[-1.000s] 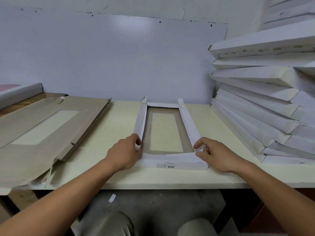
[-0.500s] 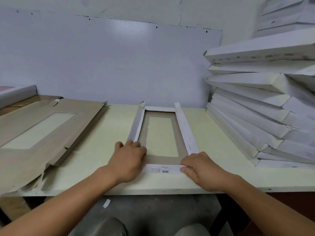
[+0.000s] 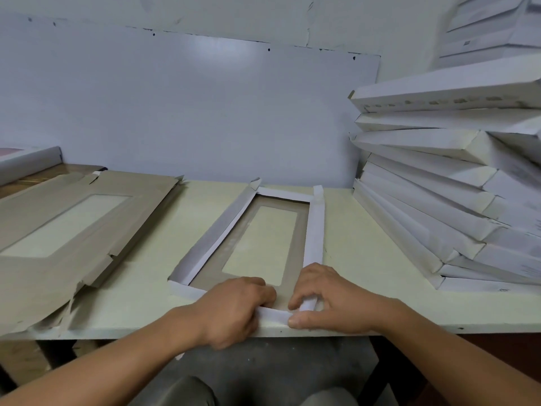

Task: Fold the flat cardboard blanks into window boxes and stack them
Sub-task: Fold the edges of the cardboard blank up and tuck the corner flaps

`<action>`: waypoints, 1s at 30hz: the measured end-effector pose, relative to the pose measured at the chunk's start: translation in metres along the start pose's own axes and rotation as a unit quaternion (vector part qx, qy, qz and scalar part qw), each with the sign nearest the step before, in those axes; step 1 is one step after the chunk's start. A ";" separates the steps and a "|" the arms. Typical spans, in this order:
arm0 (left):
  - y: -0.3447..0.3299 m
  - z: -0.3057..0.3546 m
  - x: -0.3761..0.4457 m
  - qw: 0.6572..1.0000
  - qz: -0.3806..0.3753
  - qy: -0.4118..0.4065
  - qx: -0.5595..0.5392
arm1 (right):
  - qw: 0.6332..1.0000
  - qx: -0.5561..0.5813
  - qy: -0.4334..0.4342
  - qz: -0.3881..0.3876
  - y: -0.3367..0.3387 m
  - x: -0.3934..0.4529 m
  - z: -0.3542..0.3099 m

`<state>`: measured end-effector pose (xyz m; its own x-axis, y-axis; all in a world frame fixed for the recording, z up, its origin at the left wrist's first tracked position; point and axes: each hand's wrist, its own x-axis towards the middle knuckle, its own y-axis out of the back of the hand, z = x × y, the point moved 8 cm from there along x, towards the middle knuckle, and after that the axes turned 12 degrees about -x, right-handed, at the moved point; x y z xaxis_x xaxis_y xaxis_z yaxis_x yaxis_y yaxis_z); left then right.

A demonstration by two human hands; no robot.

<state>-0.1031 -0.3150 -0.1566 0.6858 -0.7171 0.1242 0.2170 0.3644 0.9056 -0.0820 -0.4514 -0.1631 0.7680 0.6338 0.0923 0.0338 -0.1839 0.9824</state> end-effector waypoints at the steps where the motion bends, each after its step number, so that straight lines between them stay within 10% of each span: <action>1: 0.001 -0.001 -0.004 1.000 -0.020 -0.002 -0.009 | 1.000 0.013 -0.008 -0.016 -0.001 -0.001 0.007; 12: 0.034 -0.060 -0.058 0.978 -0.193 0.074 0.019 | 0.974 -0.195 -0.074 -0.090 0.028 0.007 0.071; 21: 0.117 -0.117 -0.047 0.938 0.058 0.205 0.273 | 0.982 -0.071 -0.049 -0.171 0.010 0.019 0.022; 26: 0.096 -0.036 -0.040 0.976 0.198 0.057 0.071 | 0.981 0.034 -0.087 -0.173 -0.004 0.052 -0.009; 30: 0.041 0.028 -0.035 0.993 0.073 -0.072 -0.055 | 0.963 0.152 -0.191 -0.110 -0.012 0.085 -0.014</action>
<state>-0.1375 -0.2915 -0.1130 0.6104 -0.7269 0.3147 0.2023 0.5272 0.8253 -0.0259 -0.3844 -0.1645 0.8980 0.3705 -0.2372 0.3644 -0.3241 0.8730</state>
